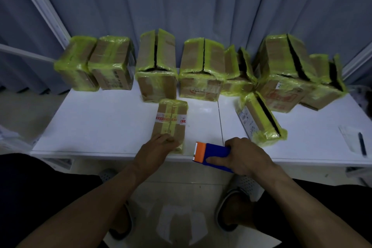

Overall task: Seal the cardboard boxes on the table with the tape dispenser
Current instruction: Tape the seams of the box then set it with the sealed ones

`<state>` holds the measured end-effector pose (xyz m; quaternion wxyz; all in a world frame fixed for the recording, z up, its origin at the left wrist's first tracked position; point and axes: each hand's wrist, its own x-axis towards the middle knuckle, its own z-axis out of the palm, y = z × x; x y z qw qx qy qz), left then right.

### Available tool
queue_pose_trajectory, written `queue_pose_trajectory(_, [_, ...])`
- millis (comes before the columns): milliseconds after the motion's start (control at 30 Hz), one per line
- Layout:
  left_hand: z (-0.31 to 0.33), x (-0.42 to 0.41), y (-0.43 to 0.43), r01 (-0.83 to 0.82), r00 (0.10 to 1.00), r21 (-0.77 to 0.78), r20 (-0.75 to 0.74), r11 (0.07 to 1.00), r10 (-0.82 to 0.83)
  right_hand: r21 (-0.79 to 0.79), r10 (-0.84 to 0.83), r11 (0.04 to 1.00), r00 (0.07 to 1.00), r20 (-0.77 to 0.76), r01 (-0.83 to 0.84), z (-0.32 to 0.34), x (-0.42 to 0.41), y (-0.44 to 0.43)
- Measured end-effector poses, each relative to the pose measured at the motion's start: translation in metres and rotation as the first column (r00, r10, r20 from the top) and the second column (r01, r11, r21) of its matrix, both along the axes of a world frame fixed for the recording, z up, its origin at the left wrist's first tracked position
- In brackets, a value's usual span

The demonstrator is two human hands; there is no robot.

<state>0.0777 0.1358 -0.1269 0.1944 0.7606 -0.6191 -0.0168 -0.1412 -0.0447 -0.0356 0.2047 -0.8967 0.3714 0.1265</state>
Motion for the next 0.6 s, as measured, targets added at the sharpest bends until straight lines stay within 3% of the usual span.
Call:
queue_pose_trajectory(367, [-0.019,0.008,0.0,0.009,1.0,-0.04,-0.016,0.999,-0.009,-0.019,-0.014,1.0,0.993,-0.12,0.011,-0.029,0.012,-0.006])
queue_pose_trajectory(467, [-0.025,0.008,0.002,-0.078,0.992,-0.015,-0.101,0.997,0.077,-0.019,-0.007,1.0,0.993,-0.116,0.005,-0.037,0.02,-0.008])
queue_pose_trajectory(600, [-0.02,0.008,0.006,-0.033,0.979,-0.129,-0.202,0.991,0.006,-0.022,0.01,1.0,0.994,-0.107,-0.012,-0.042,0.028,-0.007])
